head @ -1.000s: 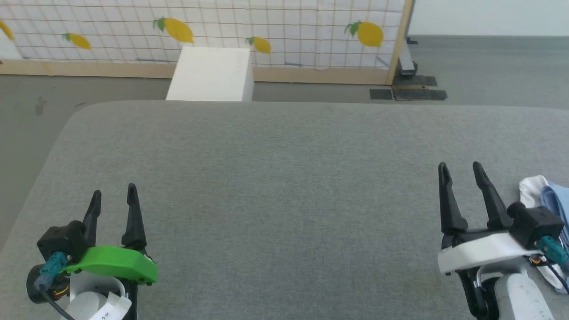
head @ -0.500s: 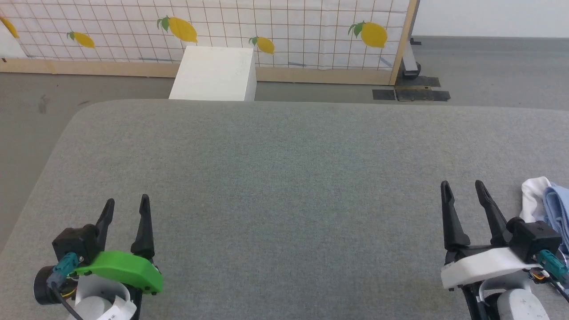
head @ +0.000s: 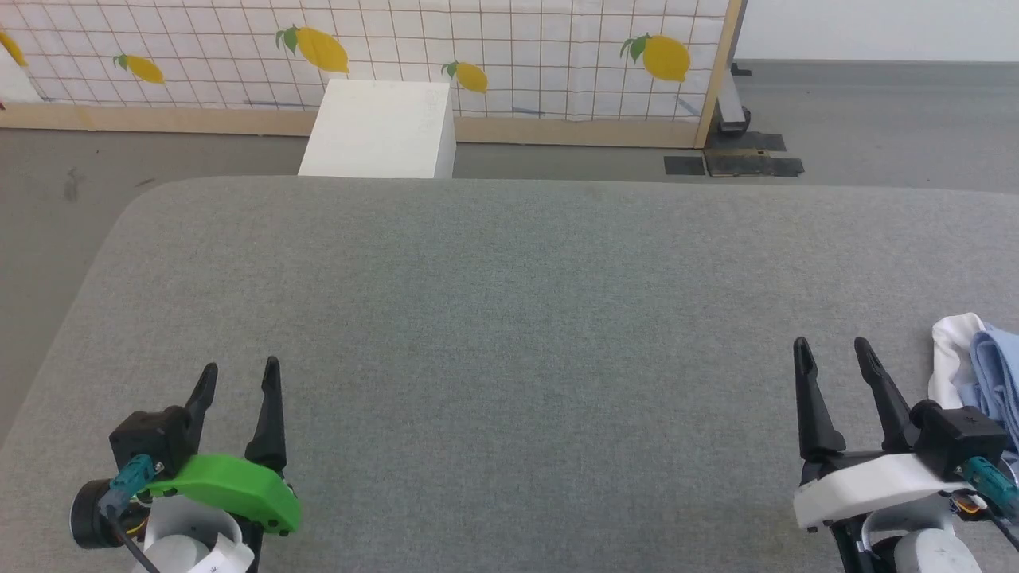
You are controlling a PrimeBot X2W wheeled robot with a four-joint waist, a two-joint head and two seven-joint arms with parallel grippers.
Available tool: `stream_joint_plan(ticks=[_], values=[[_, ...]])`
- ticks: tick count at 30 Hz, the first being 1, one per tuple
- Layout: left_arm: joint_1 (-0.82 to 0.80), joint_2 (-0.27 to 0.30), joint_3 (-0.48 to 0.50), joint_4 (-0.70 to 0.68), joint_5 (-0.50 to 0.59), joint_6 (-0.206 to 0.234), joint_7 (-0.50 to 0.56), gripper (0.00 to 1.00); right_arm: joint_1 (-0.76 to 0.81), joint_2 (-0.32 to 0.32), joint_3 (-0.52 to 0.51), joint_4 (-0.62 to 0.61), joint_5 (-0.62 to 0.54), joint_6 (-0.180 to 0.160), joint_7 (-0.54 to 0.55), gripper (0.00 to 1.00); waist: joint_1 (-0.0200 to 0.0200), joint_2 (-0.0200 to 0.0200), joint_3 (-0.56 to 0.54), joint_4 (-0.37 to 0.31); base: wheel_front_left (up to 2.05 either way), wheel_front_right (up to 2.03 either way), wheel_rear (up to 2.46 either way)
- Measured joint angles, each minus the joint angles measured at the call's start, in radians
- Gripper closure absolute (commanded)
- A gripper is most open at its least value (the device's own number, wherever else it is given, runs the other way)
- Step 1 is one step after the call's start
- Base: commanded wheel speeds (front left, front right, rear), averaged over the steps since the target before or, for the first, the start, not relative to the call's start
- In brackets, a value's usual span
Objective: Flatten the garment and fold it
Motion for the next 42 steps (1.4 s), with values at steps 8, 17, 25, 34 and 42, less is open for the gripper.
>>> stream_joint_plan(ticks=[8,17,25,34,42], values=[[0.000,0.000,-0.001,-0.001,-0.006,0.000,0.000,0.00,0.000,0.000,-0.001,0.000,0.003,0.000,0.000,0.00,0.0000,0.0000,0.006,-0.002,0.00,0.00,0.00],[-0.001,0.000,-0.003,-0.004,-0.009,0.000,0.000,0.00,0.000,0.000,-0.001,0.000,0.007,0.000,0.008,0.00,0.0000,0.0000,0.013,-0.001,0.00,0.00,0.00],[-0.004,0.000,-0.005,-0.005,-0.016,0.000,0.000,0.00,0.000,0.000,-0.002,0.000,0.008,0.000,0.009,0.00,0.0000,0.0000,0.017,-0.001,0.00,0.00,0.00],[-0.004,0.001,-0.007,0.000,-0.020,0.000,0.000,0.00,0.000,0.000,-0.002,0.009,0.009,0.000,0.008,0.00,0.0000,0.0000,0.010,-0.001,0.00,0.00,0.00],[-0.004,0.003,-0.011,0.001,-0.023,0.000,0.000,0.00,0.000,0.000,-0.002,0.011,0.009,0.000,0.008,0.00,0.0000,0.0000,0.011,-0.001,0.00,0.00,0.00]])
